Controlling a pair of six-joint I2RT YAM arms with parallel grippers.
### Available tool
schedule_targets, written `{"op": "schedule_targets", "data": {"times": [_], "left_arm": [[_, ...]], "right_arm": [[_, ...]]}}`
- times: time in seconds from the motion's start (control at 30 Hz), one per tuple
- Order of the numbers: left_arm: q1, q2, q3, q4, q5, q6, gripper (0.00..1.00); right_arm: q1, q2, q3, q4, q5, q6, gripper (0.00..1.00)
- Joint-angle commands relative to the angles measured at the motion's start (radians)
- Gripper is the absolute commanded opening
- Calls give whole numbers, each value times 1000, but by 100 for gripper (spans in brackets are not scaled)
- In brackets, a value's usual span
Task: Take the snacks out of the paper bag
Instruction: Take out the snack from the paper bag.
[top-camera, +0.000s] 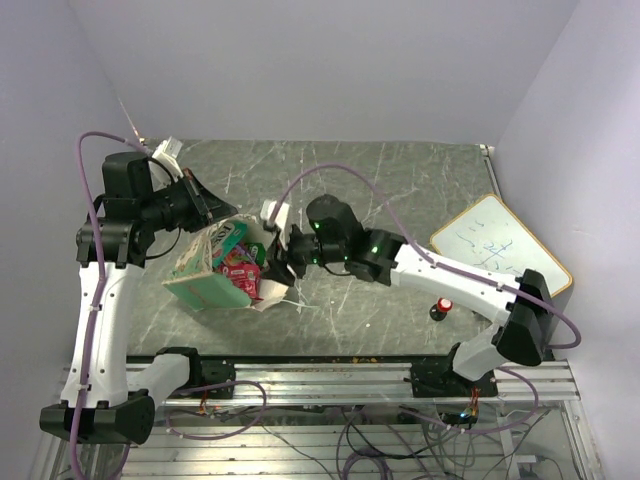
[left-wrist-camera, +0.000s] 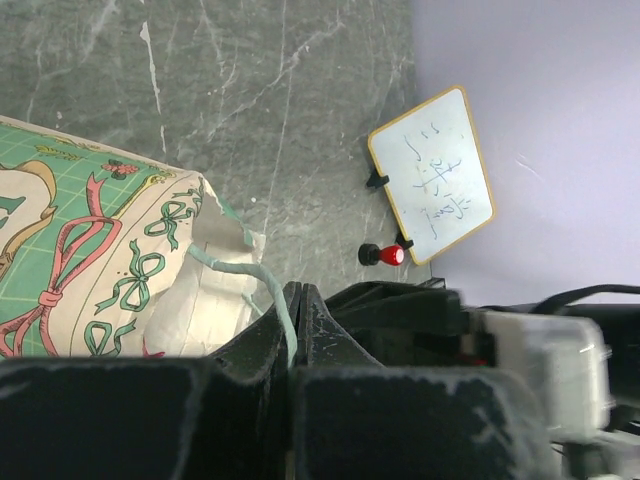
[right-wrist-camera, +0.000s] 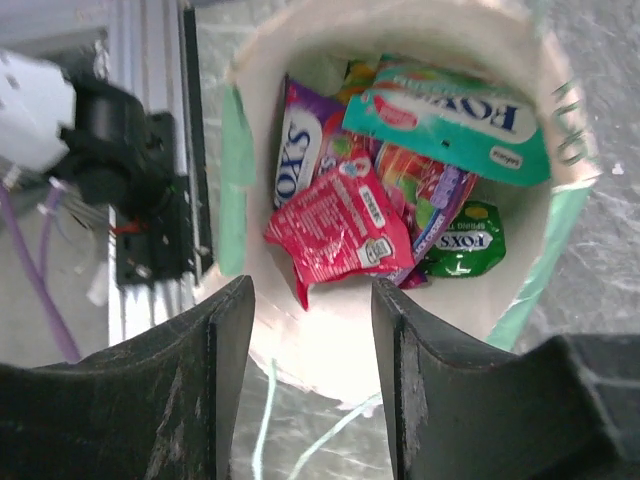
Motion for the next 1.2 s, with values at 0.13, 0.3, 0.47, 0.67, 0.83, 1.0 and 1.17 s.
{"op": "schedule_targets", "data": {"times": [0.13,0.3,0.47,0.67,0.83,1.0,1.17], "left_arm": [[1,-23,-21,9,20,-17,7],[0,-15,-14,-29,27,2,7],[1,-6,1,-34,32,4,7],[2,9,24,-41,51,4,7],[0,17,52,-79,53,31,7],[1,21,65,-101,63,49,7],[0,33,92,-140,61,81,7]], "right_arm": [[40,-23,-233,347,-67,-466,49],[45,39,-220,370,1,-588,49],[54,121,-164,418,51,-684,50],[54,210,-128,546,99,-780,50],[55,282,-113,617,112,-845,51],[54,344,-75,645,88,-871,51],[57,395,-40,699,89,-871,52]]}}
